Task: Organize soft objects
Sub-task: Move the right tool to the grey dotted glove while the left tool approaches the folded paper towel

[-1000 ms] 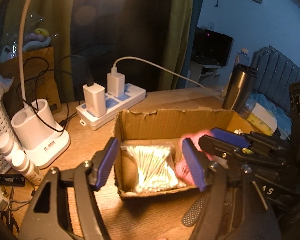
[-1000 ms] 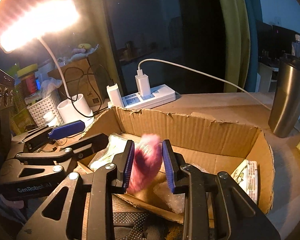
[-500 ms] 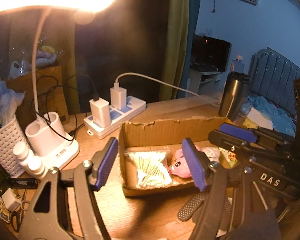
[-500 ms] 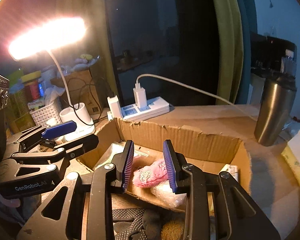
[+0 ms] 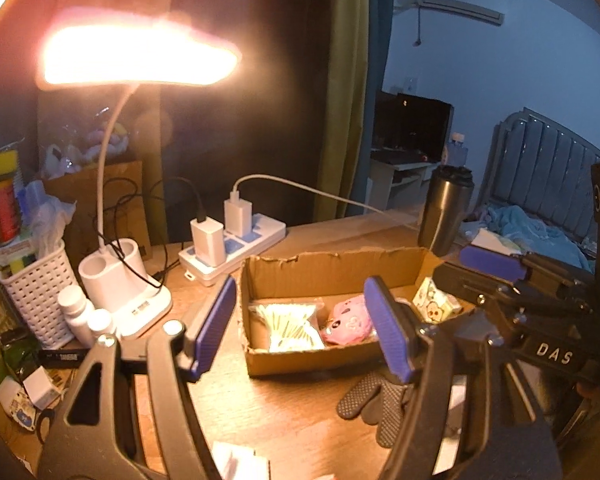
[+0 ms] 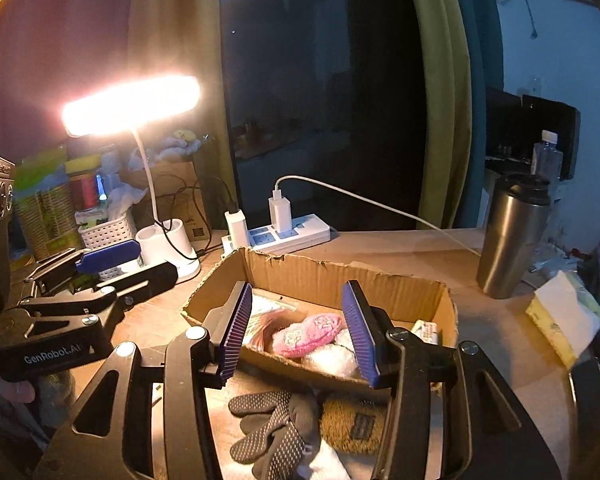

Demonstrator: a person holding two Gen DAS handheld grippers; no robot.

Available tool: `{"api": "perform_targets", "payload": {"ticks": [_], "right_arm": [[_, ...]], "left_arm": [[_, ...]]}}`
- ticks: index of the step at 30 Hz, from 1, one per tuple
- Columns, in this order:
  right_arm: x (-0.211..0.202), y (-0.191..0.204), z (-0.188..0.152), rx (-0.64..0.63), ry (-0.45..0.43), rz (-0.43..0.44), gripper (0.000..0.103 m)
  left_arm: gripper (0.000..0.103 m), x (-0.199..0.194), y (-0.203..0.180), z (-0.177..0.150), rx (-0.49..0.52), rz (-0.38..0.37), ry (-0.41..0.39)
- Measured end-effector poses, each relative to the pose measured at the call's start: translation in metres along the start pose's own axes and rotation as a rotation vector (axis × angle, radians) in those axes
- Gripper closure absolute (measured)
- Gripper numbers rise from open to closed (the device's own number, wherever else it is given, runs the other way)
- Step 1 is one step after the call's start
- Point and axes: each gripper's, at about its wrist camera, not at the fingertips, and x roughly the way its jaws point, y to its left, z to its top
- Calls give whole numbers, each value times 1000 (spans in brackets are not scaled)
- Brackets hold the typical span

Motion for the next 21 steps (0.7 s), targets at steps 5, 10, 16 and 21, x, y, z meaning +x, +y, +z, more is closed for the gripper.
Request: {"api": "perform_targets", "payload": {"ticks": [5,10,16,21], "right_arm": [[-17,-1,-5,-1,-7,-18,52],[-31,4,-10,-4,-11,-22,49],[-45,15,-14,-21,-18,-23,47],[-55,22,-22,-36,-8,-29,46]], "left_arm": [[35,-17,-1,-6,-2,2,-16],[34,-29,-2,-15,-5,3,-17],[34,-49,1,-26,-22,5,-28],[34,-64,5,-38,-29,7,-29]]}}
